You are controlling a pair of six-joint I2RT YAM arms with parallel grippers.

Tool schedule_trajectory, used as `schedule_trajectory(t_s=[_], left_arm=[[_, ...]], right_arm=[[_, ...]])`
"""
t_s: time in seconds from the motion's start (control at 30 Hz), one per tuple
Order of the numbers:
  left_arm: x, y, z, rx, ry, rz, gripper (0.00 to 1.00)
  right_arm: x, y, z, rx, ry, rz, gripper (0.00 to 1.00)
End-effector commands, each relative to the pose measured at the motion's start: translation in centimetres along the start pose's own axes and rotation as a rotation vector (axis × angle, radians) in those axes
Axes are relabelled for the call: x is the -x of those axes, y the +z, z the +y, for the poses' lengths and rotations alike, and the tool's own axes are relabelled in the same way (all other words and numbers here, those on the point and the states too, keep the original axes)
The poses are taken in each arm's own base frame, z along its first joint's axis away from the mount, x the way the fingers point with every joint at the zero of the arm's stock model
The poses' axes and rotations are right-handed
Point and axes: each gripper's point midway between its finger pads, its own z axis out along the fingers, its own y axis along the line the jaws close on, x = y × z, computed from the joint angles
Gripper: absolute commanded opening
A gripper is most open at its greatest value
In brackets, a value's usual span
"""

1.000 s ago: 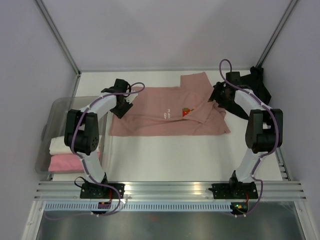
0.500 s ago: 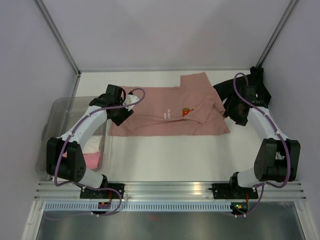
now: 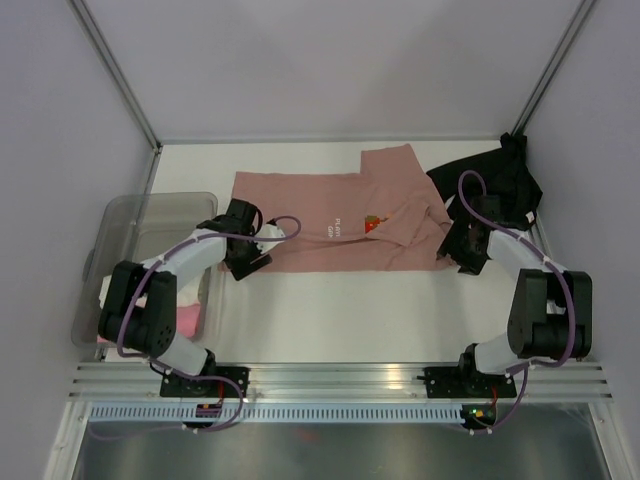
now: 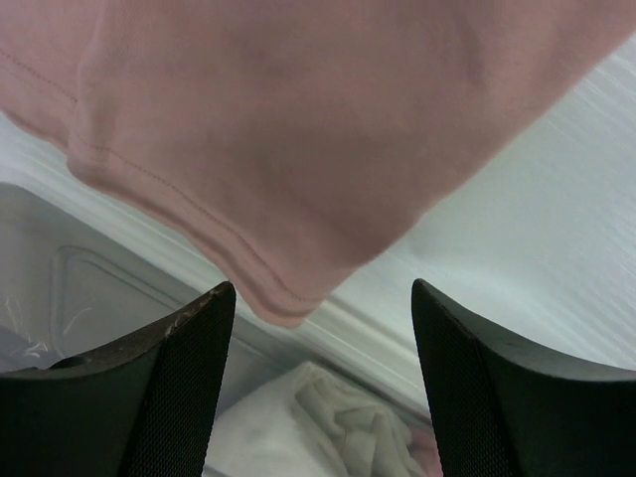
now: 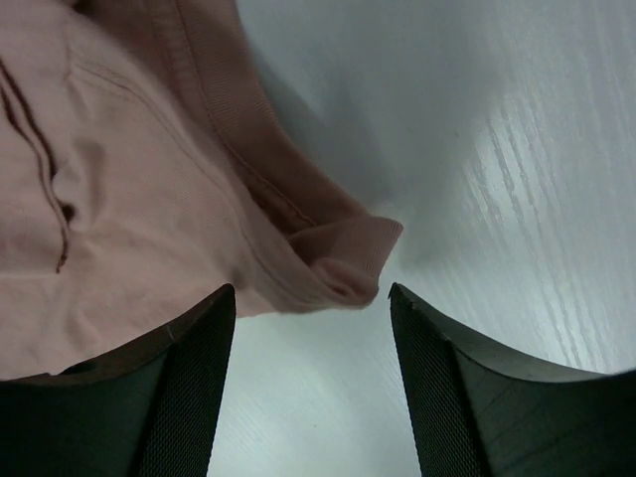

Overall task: Roll the t-shirts
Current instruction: Fold the tshirt

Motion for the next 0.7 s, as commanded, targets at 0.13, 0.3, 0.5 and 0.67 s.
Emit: schedule_trajectory(t_s=[0.13,0.3,0.5,0.67], left_arm=[[-0.4,2.8,1.1,0.077,0.016,0.029,0.72],[-0.8,3.3,-0.4,0.043,0.02,-0.002,0.37],[-1.3,2.7,-1.1,0.029,0.023,-0.013,0.02],[-0.6,-0.2,-1.8,-0.009,-0.001,-0.062,0.02]], right_arm=[[-0.2,3.3,-1.4,-0.023,0.102,-0.032,0.53],[-0.9,3.7,-3.5,-0.081,0.136,-0.027,0.14],[-0.5,1.5,-5.4,-0.161,0.128,-0.054,0.0],[-1.6,-1.2,-8.1,-0.218,0.165,-0.035,0.0]])
